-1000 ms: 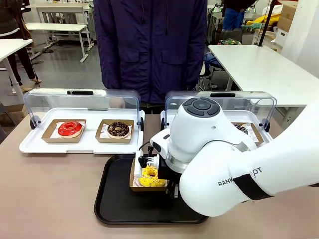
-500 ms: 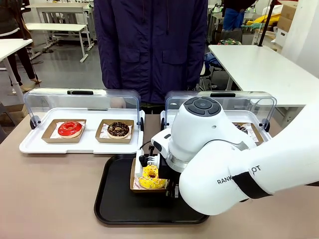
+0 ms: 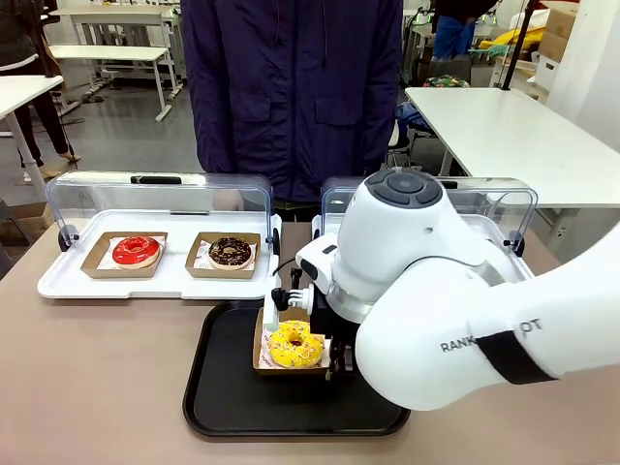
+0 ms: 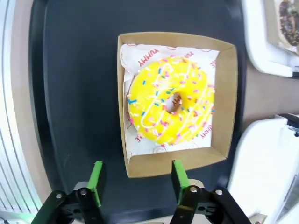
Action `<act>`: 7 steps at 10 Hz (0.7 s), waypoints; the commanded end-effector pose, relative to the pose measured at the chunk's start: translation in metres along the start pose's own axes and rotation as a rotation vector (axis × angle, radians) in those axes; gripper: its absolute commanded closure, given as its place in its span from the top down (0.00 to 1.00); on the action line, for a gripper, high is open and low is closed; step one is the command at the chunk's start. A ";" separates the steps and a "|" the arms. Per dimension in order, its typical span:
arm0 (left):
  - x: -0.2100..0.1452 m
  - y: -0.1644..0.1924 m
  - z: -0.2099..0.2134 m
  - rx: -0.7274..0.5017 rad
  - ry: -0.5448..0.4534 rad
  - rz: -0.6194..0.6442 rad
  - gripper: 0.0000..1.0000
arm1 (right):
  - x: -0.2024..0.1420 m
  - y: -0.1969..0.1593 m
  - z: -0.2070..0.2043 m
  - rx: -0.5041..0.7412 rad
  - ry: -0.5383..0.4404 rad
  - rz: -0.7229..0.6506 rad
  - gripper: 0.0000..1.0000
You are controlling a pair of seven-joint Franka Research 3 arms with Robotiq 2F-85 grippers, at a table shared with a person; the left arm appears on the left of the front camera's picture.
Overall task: Move the third donut from the left to the tray.
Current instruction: Pick up the Paper togo box containing the Donut indicated by the person and place it on the Handle tray.
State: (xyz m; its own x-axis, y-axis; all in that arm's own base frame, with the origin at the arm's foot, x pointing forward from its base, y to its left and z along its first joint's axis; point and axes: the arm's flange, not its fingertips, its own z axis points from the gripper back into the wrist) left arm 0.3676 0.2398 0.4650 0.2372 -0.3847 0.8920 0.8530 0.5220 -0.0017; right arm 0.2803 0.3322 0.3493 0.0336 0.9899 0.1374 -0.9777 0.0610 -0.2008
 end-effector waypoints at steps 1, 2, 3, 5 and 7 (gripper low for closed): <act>0.001 -0.001 0.001 -0.008 0.003 -0.010 1.00 | -0.016 0.019 0.029 -0.028 -0.001 0.012 1.00; 0.001 -0.001 0.001 -0.008 0.003 -0.010 1.00 | -0.019 0.020 0.037 -0.032 0.014 0.012 1.00; 0.001 -0.001 0.001 -0.008 0.003 -0.010 1.00 | -0.023 0.021 0.044 -0.035 0.019 0.012 1.00; 0.001 -0.001 0.001 -0.008 0.003 -0.010 1.00 | -0.030 0.021 0.057 -0.008 -0.035 0.063 1.00; 0.001 -0.001 0.001 -0.008 0.003 -0.010 1.00 | -0.002 0.005 0.047 -0.040 0.009 0.011 1.00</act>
State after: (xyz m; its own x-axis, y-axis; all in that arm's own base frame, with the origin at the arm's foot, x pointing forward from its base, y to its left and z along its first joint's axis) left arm 0.3676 0.2398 0.4651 0.2371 -0.3847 0.8920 0.8529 0.5220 -0.0016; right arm 0.2640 0.3229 0.3985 0.0118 0.9916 0.1289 -0.9699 0.0427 -0.2396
